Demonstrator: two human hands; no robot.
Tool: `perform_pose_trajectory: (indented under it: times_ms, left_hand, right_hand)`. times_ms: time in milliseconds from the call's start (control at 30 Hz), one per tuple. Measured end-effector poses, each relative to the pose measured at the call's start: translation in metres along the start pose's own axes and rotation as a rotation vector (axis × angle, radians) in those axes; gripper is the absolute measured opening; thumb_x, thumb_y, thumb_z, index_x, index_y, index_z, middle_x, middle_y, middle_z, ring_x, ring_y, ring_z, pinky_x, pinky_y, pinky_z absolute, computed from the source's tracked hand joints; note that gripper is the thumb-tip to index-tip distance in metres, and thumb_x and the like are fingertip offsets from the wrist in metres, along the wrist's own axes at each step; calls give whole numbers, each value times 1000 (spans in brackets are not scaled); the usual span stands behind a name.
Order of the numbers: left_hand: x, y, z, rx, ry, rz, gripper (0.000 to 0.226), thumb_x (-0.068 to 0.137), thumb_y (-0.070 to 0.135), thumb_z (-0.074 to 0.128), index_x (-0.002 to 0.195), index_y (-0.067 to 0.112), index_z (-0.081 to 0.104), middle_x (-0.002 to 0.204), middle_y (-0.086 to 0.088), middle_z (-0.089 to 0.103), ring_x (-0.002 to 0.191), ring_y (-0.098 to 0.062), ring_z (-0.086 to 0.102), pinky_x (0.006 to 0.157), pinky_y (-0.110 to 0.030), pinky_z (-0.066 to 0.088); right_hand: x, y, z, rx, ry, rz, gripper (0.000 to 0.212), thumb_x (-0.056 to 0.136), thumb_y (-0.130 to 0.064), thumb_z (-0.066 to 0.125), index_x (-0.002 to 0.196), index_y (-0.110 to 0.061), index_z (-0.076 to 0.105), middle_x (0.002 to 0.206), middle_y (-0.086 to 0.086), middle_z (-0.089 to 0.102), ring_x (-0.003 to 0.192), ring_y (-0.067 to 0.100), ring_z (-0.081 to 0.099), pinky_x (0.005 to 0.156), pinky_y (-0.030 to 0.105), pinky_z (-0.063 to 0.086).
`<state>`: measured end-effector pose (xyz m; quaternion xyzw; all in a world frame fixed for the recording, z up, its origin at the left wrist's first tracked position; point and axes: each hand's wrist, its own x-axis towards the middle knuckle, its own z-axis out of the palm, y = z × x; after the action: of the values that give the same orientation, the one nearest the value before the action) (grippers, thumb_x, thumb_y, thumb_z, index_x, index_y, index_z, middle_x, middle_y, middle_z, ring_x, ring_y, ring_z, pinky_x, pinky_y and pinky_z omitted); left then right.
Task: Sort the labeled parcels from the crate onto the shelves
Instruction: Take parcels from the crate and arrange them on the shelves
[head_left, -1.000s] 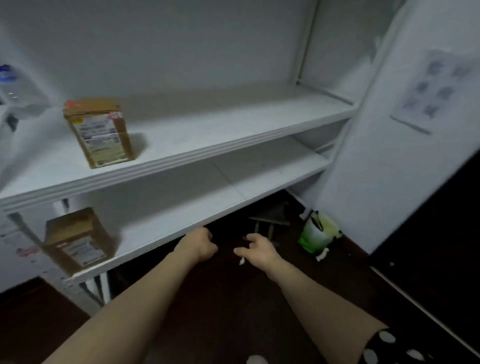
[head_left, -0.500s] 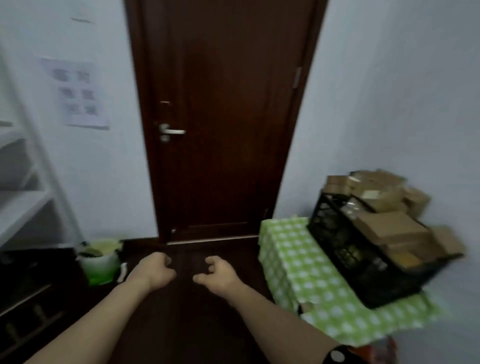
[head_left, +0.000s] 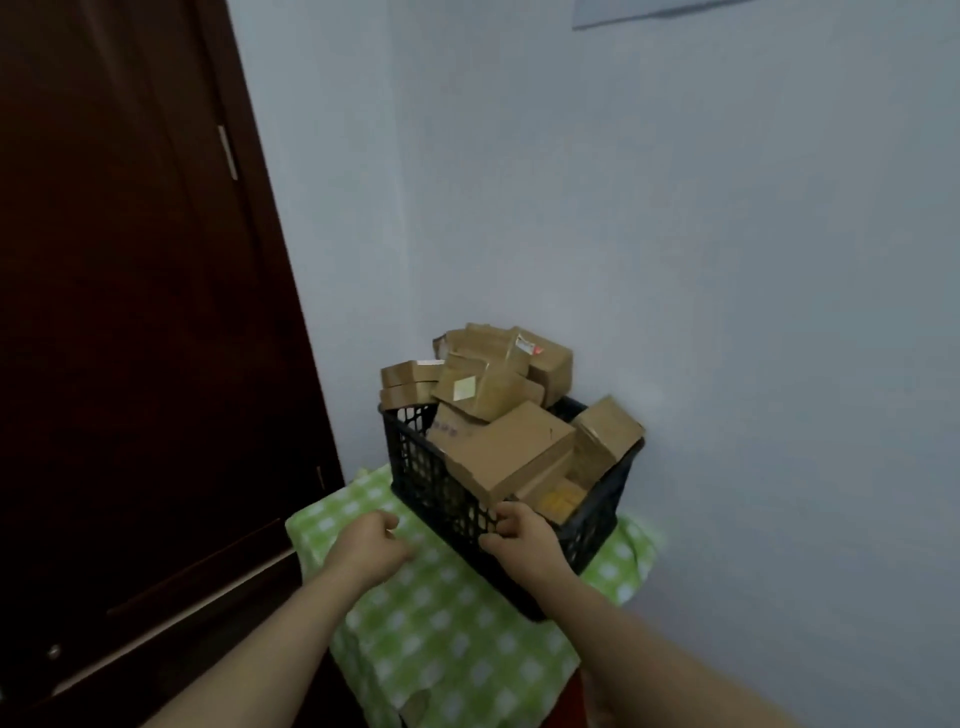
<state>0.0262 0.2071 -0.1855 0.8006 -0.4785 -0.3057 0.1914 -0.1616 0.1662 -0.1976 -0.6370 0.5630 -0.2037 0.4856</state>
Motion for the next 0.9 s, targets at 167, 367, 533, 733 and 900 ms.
perform_pose_trajectory:
  times_ms: [167, 367, 533, 733, 900]
  left_hand:
    - [76, 42, 21, -6, -108, 94, 91, 74, 49, 74, 145, 12, 31, 145, -9, 38, 125, -25, 47, 89, -27, 43]
    - [157, 82, 49, 298, -189, 190, 137, 59, 72, 71, 151, 8, -7, 157, -14, 1, 145, -33, 4, 115, -42, 18]
    - [188, 95, 67, 415, -310, 143, 149, 54, 66, 78, 146, 8, -24, 156, -14, -13, 145, -33, -12, 118, -48, 12]
    - [191, 97, 66, 253, -298, 82, 132, 61, 60, 78, 151, 17, -8, 152, -15, 10, 140, -37, 14, 112, -43, 28]
    - [135, 93, 31, -606, -561, -69, 90, 70, 23, 82, 146, 27, 32, 126, 1, 52, 109, -20, 56, 76, -28, 52]
  right_hand:
    - [57, 13, -32, 56, 205, 95, 44, 94, -16, 52, 137, -13, 43, 128, 2, 55, 101, 15, 55, 82, 25, 47]
    - [123, 23, -50, 170, 327, 273, 40, 93, -9, 49, 133, -7, 46, 125, 9, 56, 115, 23, 54, 100, 31, 44]
    - [156, 42, -59, 196, 350, 324, 43, 93, -10, 50, 136, -10, 44, 132, 9, 54, 119, 22, 53, 99, 29, 44]
    - [157, 59, -63, 269, 430, 280, 35, 96, -15, 50, 131, -11, 51, 124, 6, 60, 110, 20, 57, 89, 26, 46]
    - [143, 44, -72, 614, 500, 208, 32, 96, -26, 54, 123, -11, 58, 103, 9, 65, 89, 21, 62, 74, 33, 50]
